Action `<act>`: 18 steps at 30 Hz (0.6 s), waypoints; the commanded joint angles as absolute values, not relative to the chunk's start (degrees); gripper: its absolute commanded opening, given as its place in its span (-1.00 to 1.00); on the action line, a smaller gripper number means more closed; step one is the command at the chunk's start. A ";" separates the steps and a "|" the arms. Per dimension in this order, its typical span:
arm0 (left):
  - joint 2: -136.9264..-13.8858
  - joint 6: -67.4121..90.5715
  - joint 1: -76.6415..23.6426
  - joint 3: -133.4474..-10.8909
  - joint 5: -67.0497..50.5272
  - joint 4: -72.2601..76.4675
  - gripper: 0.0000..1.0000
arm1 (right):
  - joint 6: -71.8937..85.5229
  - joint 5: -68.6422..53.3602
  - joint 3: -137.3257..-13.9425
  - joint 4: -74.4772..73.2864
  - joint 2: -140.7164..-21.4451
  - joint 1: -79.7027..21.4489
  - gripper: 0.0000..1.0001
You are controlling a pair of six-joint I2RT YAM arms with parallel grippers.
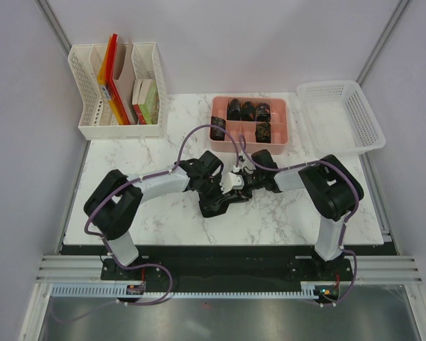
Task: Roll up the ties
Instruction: Roll the tie at the center of the board.
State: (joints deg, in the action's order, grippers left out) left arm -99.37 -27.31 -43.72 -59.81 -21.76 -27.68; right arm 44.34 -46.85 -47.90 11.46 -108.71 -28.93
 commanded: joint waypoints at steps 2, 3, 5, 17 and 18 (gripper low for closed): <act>-104.50 -32.25 -43.77 -56.78 -19.86 -29.18 -0.42 | 46.76 -49.66 -46.76 18.45 -106.61 -29.71 0.04; -104.59 -32.60 -43.68 -56.78 -19.86 -29.35 -0.42 | 47.02 -49.66 -46.58 19.24 -106.44 -29.62 0.05; -104.85 -33.48 -43.59 -56.86 -19.95 -29.53 -0.42 | 47.20 -49.57 -46.41 19.69 -106.09 -29.71 0.09; -107.14 -38.66 -42.37 -59.41 -20.48 -31.55 -0.43 | 47.81 -48.61 -46.41 20.57 -106.61 -30.76 0.08; -107.23 -39.02 -42.10 -59.41 -20.74 -31.64 -0.43 | 48.07 -48.43 -46.32 20.83 -106.70 -30.85 0.07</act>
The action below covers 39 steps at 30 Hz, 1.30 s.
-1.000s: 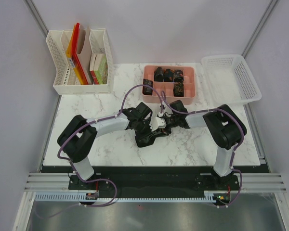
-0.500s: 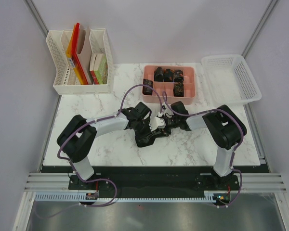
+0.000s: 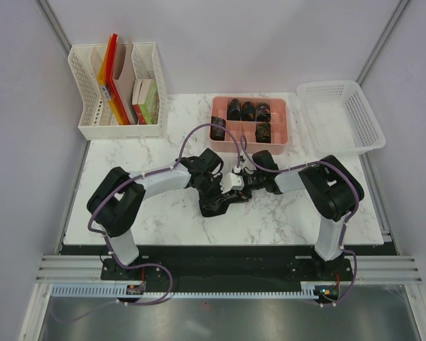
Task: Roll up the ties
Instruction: Roll the tie at the center of the board.
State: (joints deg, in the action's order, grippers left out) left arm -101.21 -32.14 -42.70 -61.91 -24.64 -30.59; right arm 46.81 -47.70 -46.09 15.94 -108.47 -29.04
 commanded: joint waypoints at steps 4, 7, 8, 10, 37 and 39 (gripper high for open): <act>-107.14 -39.90 -41.66 -60.03 -20.92 -31.99 -0.43 | 48.87 -47.90 -46.06 22.14 -107.92 -31.73 -0.04; -107.40 -40.51 -41.05 -60.47 -21.18 -32.08 -0.42 | 49.39 -48.08 -46.40 22.50 -108.63 -31.90 -0.06; -107.32 -40.69 -40.78 -60.64 -21.36 -32.08 -0.42 | 49.48 -48.08 -46.41 22.50 -108.63 -31.90 -0.01; -107.23 -41.74 -40.52 -60.56 -21.53 -32.08 -0.42 | 49.92 -47.81 -46.41 22.50 -107.76 -31.90 0.06; -106.70 -44.65 -38.67 -60.47 -23.38 -32.26 -0.42 | 53.70 -49.05 -42.54 26.11 -103.18 -31.37 0.08; -106.70 -44.56 -38.67 -60.47 -23.55 -32.25 -0.42 | 52.31 -48.34 -42.63 24.88 -103.97 -32.34 0.07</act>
State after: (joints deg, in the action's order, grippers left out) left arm -102.35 -40.01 -39.07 -63.00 -30.30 -33.45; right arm 53.39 -47.97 -43.18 23.49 -104.95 -30.79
